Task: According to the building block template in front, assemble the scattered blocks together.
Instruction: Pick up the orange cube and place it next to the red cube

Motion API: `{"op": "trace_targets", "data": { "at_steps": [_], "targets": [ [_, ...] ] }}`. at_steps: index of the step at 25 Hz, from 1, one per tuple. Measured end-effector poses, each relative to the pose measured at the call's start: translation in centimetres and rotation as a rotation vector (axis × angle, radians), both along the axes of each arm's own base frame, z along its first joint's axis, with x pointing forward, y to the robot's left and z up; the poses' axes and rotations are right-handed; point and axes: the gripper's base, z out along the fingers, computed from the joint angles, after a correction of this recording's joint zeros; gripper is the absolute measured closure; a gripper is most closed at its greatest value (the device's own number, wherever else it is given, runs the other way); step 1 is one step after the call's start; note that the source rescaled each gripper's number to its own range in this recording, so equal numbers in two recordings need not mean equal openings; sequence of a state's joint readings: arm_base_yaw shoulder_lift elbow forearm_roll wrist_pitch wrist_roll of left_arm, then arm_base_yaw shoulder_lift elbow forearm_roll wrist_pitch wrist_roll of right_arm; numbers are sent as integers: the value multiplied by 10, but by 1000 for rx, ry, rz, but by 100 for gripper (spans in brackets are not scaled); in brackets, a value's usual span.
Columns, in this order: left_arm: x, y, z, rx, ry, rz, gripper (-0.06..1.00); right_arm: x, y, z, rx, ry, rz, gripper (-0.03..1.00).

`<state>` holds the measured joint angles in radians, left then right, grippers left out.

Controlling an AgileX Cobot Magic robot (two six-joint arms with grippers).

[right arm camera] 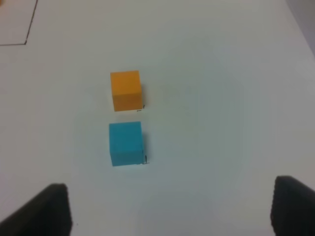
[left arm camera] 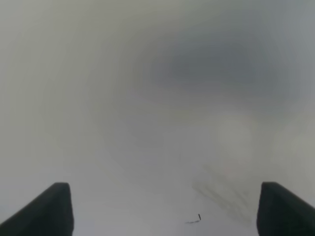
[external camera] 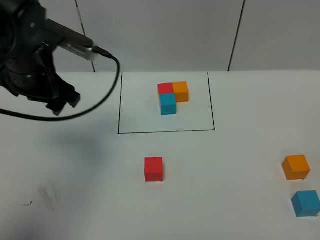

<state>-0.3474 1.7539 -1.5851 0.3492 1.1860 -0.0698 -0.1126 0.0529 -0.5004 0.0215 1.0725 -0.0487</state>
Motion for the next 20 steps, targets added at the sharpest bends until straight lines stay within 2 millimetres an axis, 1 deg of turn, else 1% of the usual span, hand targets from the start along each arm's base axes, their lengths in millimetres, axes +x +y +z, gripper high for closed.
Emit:
{"op": "trace_targets", "data": {
  "at_steps": [5, 7, 11, 14, 17, 20],
  "targets": [
    [-11, 38, 31, -52, -82, 116, 5, 0, 0, 0, 0, 0, 0, 29],
    [-19, 49, 45, -77, -120, 146, 1, 0, 0, 0, 0, 0, 0, 29],
    [-43, 66, 78, -114, -217, 182, -5, 0, 0, 0, 0, 0, 0, 29],
    [-67, 71, 103, -146, -300, 185, -5, 0, 0, 0, 0, 0, 0, 29],
    [-96, 73, 128, -204, -385, 176, -5, 0, 0, 0, 0, 0, 0, 29],
    [-127, 76, 145, -249, -453, 167, -5, 0, 0, 0, 0, 0, 0, 29]
  ]
}}
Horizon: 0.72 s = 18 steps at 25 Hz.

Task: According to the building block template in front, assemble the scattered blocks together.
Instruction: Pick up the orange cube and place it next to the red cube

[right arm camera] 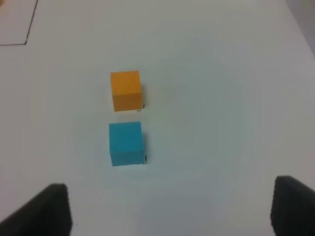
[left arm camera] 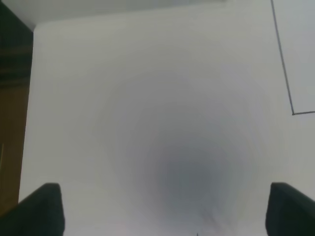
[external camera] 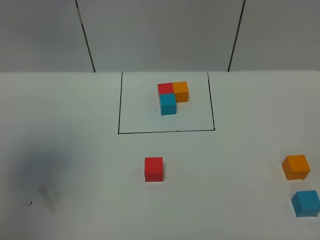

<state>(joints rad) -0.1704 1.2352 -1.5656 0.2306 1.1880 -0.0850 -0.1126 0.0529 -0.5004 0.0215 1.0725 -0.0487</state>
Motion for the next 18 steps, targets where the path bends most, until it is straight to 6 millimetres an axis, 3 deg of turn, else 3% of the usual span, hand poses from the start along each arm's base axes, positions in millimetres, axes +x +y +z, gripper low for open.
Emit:
{"op": "trace_targets", "data": {
  "at_steps": [3, 8, 18],
  "targets": [
    [-33, 5, 3, -15, -37, -4, -5, 0, 0, 0, 0, 0, 0, 29],
    [-91, 15, -10, -17, -79, -9, -3, 0, 0, 0, 0, 0, 0, 29],
    [-195, 30, -60, -94, -215, -4, 7, 0, 0, 0, 0, 0, 0, 29]
  ]
}}
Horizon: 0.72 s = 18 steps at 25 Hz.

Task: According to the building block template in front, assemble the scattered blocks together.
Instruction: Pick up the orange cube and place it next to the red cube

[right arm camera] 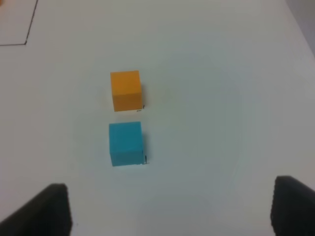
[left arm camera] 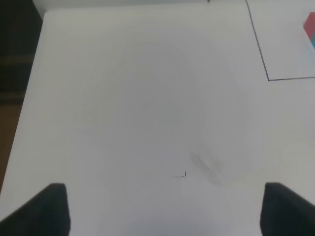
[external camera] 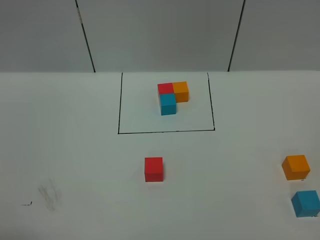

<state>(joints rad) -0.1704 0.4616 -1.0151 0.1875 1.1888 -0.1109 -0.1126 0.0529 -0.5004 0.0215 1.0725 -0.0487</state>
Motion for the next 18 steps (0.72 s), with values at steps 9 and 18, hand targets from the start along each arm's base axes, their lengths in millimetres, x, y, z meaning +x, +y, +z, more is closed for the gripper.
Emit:
{"op": "trace_targets", "data": {
  "at_steps": [9, 18],
  "targets": [
    [-52, -8, -43, -84, -165, -179, 14, 0, 0, 0, 0, 0, 0, 29],
    [-43, -14, -93, -87, -67, -237, 14, 0, 0, 0, 0, 0, 0, 29]
  ]
}}
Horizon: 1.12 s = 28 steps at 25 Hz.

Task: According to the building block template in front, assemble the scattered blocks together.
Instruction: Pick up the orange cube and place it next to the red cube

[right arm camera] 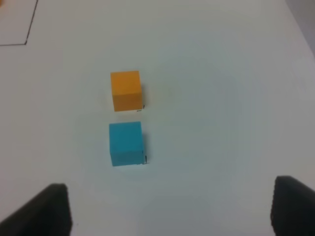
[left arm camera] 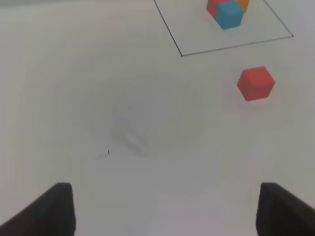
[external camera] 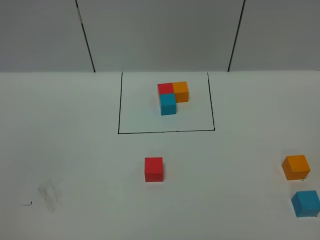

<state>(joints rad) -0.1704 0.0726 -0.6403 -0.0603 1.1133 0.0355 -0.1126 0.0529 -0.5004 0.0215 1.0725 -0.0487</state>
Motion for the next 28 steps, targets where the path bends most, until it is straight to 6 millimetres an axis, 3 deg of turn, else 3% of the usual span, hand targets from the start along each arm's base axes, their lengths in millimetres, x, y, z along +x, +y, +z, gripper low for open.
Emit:
{"op": "trace_targets", "data": {
  "at_steps": [10, 28],
  "targets": [
    [14, -3, -31, 11, 79, 1, 14, 0, 0, 0, 0, 0, 0, 29],
    [6, -1, -32, 2, 25, 0, 15, 0, 0, 0, -3, 0, -2, 29]
  ]
}}
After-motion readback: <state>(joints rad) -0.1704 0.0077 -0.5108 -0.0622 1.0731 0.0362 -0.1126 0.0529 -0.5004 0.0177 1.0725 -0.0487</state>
